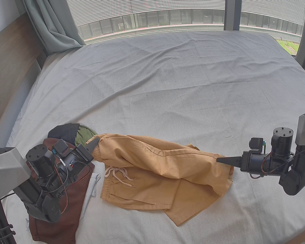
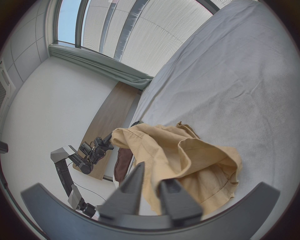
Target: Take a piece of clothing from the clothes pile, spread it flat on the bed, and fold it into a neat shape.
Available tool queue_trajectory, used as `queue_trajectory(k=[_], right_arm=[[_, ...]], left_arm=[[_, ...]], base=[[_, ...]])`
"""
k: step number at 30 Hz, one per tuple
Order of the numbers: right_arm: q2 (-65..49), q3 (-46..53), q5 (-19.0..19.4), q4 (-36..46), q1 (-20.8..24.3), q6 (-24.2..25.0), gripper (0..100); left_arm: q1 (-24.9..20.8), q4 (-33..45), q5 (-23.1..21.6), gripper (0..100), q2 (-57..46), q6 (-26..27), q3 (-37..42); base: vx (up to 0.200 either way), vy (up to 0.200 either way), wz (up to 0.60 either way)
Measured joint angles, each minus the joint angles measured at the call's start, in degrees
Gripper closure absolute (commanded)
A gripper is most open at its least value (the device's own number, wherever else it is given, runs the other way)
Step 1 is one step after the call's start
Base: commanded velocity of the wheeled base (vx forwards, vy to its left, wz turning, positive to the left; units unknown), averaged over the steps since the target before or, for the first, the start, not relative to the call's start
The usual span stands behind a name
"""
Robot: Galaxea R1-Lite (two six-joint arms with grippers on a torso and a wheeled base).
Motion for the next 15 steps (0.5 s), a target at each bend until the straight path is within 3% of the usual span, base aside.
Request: queue_trajectory(k=[9,15], right_arm=[[0.52,-0.44,-0.71,-0.01,2.94,-0.06,0],[1.07,-2.62,-5.28,0.05,3.69,0.09,0]], left_arm=[[-0.01,0.0,0.0,100,-0.09,0.0,0.0],[-0.01,0.02,0.01,100,-0.11,0.06,-0.06]], base=[[0.0,0.0,0.0],[0.0,0.0,0.0]])
